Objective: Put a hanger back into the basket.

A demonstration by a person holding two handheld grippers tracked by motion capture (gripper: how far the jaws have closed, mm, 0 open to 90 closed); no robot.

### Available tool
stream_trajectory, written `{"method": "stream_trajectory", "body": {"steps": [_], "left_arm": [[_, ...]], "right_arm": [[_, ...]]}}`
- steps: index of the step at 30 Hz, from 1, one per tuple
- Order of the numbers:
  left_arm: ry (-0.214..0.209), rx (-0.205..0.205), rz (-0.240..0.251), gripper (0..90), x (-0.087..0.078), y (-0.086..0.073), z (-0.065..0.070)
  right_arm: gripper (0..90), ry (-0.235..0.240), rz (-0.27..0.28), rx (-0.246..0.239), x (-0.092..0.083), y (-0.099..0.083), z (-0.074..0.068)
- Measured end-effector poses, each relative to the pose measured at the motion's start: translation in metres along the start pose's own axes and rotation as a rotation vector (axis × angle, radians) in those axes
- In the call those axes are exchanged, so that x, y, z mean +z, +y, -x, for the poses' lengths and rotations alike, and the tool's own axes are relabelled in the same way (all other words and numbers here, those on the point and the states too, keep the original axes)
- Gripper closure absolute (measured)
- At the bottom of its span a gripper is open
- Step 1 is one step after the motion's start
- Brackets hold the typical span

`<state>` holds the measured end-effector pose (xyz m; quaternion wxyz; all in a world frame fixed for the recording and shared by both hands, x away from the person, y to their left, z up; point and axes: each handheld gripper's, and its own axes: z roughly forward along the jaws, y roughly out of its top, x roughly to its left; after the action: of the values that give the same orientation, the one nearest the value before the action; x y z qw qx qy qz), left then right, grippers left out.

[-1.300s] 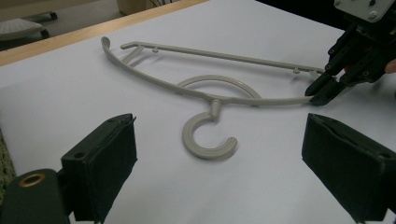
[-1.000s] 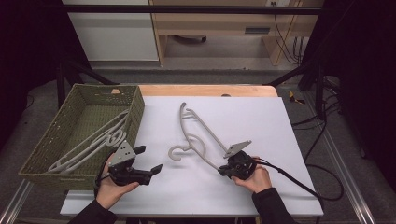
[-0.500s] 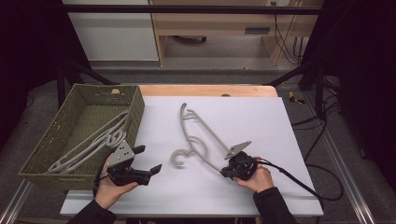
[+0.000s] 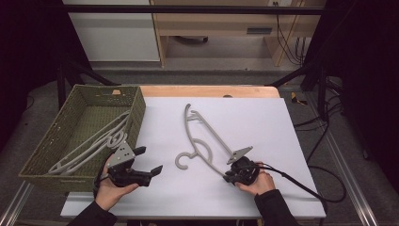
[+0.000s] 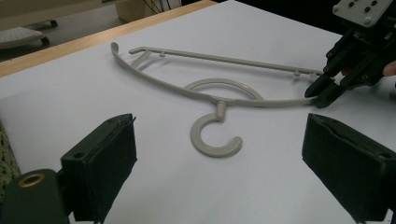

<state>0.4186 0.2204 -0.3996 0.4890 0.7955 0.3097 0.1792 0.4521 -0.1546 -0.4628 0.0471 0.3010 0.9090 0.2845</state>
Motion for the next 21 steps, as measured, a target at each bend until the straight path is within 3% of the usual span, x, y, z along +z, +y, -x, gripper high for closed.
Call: {"method": "stream_trajectory", "body": {"steps": [6,12,16,21], "left_arm": [[-0.002,0.005,-0.008,9.7,0.002,-0.001,0.001],[-0.002,0.002,-0.009,9.8,0.002,-0.001,0.000],[-0.004,0.004,-0.008,9.8,0.002,0.000,0.001],[-0.002,0.005,0.005,9.8,-0.002,0.002,0.000]], "right_arm": [[76.7,-0.010,-0.007,0.003,0.004,0.006,-0.001],[82.1,-0.087,-0.043,-0.035,0.007,0.012,-0.010],[82.5,-0.058,-0.041,-0.004,0.006,0.012,-0.007],[82.7,-0.043,0.003,0.028,0.003,0.014,0.000]]}}
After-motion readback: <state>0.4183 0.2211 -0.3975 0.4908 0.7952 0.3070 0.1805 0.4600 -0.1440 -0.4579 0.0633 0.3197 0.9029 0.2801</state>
